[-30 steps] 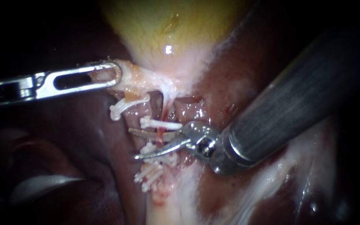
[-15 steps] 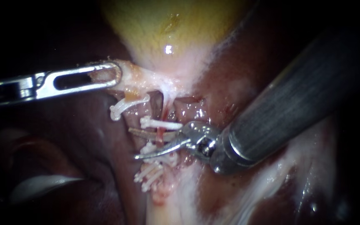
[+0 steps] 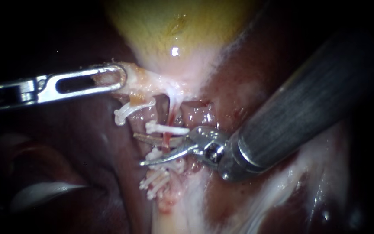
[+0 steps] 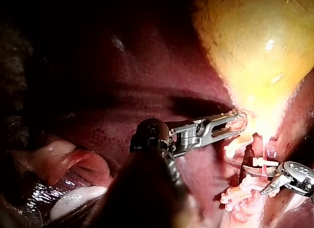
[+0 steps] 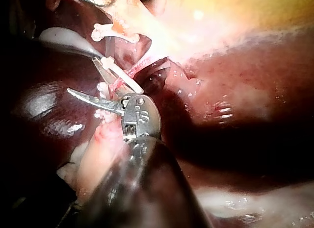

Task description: Go to the cutting position right tube

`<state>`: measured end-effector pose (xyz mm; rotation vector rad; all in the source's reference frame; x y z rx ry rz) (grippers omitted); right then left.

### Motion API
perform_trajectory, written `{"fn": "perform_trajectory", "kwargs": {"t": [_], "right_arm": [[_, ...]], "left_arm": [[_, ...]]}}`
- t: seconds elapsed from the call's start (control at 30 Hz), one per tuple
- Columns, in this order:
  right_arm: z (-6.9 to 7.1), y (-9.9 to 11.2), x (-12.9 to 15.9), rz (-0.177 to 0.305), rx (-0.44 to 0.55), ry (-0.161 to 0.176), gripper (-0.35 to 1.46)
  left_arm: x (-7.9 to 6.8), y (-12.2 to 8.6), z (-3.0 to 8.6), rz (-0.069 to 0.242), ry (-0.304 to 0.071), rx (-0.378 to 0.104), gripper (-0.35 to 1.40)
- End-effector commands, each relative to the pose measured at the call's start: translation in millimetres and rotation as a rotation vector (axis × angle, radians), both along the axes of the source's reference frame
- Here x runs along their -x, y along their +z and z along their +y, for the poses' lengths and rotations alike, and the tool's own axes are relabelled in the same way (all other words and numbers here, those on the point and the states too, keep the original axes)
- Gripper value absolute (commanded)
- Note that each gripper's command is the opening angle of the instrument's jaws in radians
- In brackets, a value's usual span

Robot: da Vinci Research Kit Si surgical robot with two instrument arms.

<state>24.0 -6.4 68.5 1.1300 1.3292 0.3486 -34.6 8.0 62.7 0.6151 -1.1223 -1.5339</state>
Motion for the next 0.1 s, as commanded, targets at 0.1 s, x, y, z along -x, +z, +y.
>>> {"fn": "perform_trajectory", "kwargs": {"t": [0.1], "right_arm": [[0.0,0.0,0.0,0.000,0.000,0.000,1.38]], "left_arm": [[0.0,0.0,0.0,0.000,0.000,0.000,-0.35]]}}
